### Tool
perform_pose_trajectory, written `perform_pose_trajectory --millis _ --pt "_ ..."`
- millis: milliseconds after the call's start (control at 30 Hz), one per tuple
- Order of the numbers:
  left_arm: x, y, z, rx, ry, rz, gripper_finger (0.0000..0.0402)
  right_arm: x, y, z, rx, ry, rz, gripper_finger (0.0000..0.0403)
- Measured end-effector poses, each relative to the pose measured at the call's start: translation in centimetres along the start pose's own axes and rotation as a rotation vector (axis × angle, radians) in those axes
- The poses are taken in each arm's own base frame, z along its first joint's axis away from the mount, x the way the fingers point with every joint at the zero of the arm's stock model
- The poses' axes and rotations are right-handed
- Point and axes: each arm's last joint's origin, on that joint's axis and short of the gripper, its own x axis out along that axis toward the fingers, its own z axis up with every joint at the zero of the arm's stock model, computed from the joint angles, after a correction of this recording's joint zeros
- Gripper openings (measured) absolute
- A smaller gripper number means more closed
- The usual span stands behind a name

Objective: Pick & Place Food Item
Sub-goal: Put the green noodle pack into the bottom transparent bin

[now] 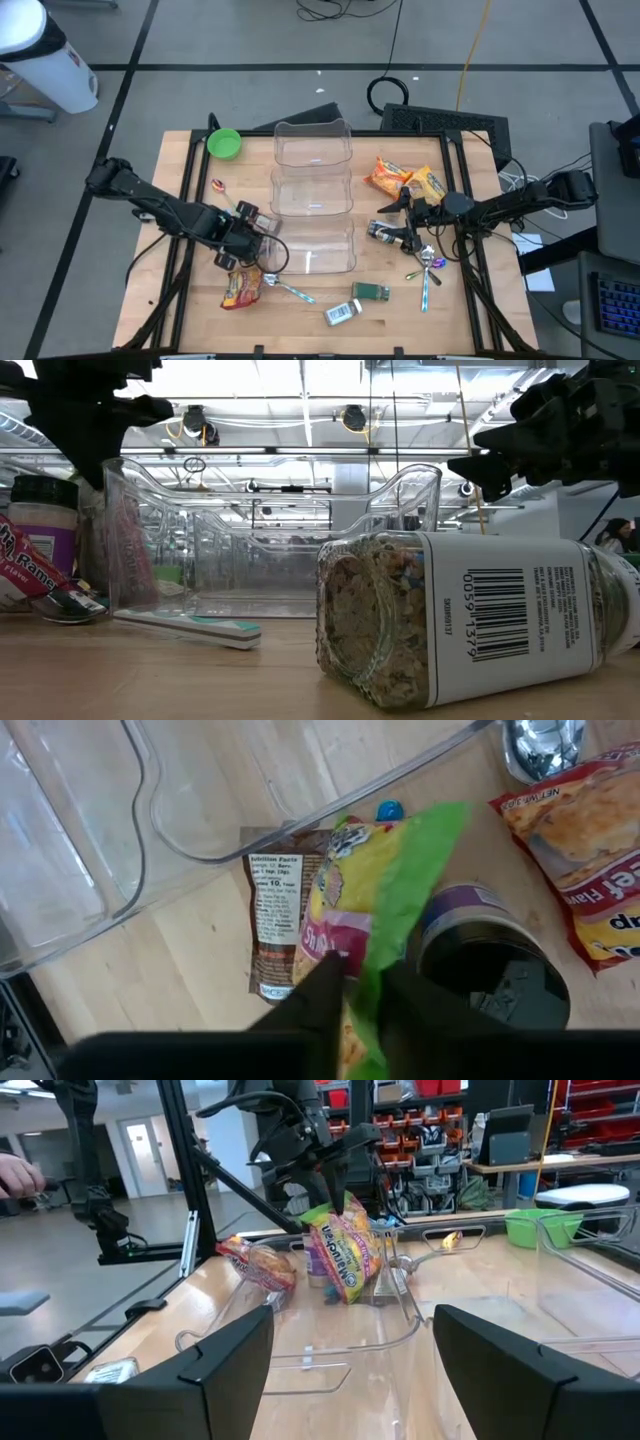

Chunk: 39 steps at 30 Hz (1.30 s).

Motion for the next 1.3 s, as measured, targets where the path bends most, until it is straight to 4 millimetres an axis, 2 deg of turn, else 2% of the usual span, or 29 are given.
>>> perform_pose_trajectory --millis 67,233,333,500,700,833,967,1133,1300 --pt "0.0 0.0 -0.1 0.002 0.013 -0.002 0.001 0.0 -0.1 0.0 0.0 -0.003 -0.021 0.0267" --pt "0.1 0.3 -0.7 0.001 0.071 -0.008 0.0011 0.0 -0.1 0.0 0.0 -0.005 -0.04 0.0267" --pt "-0.8 0.7 -1.0 0.003 0.113 -0.01 0.0005 0.0 -0.1 0.0 0.0 -0.005 -0.04 0.0266" --pt "-3.4 2.2 -0.7 -0.058 0.112 0.013 0.0005 0.0 -0.1 0.0 0.0 -0.005 -0.04 0.0266" --pt "-7.6 4.2 -0.1 -0.143 0.017 0.041 0.0004 0.0 -0.1 0.0 0.0 -0.006 -0.039 0.0266" --pt "-10.1 5.3 0.3 -0.167 -0.074 0.094 0.0004 0.0 -0.1 0.3 -0.002 -0.038 -0.036 0.0266" --pt "-12.0 5.9 0.6 -0.119 -0.147 0.144 0.0003 0.0 0.0 0.7 -0.007 -0.08 -0.03 0.0267" --pt "-12.7 6.3 1.1 -0.043 -0.219 0.18 0.0003 -0.1 0.0 1.2 -0.008 -0.123 -0.02 0.0265" --pt "-12.3 6.5 2.6 0.047 -0.267 0.203 0.0002 -0.1 0.3 1.8 0.038 -0.182 0.003 0.0265"
